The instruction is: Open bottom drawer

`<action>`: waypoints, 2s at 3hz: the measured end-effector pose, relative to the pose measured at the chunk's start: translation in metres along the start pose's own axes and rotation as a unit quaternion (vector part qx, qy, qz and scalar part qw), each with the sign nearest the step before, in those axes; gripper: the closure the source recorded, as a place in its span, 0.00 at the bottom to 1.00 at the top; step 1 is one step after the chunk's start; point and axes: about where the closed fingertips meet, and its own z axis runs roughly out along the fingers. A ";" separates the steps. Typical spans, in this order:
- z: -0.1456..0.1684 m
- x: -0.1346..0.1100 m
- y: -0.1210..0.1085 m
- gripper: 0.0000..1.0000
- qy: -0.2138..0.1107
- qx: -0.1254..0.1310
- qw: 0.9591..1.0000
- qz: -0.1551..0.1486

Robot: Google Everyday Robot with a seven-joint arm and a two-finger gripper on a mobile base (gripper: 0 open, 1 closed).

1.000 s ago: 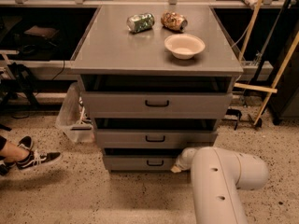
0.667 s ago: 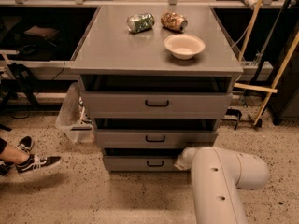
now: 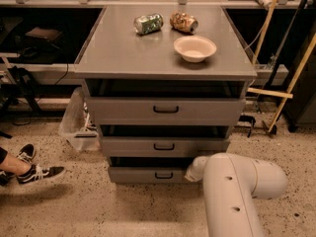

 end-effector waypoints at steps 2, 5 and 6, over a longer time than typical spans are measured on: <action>-0.007 -0.008 0.003 1.00 0.004 0.020 1.000 -0.013; -0.016 0.002 0.022 1.00 0.003 -0.007 0.999 -0.035; -0.033 0.008 0.011 1.00 -0.006 0.009 1.000 -0.024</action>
Offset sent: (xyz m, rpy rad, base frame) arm -0.3921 0.0824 -0.1480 -0.0035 -0.1768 -0.5833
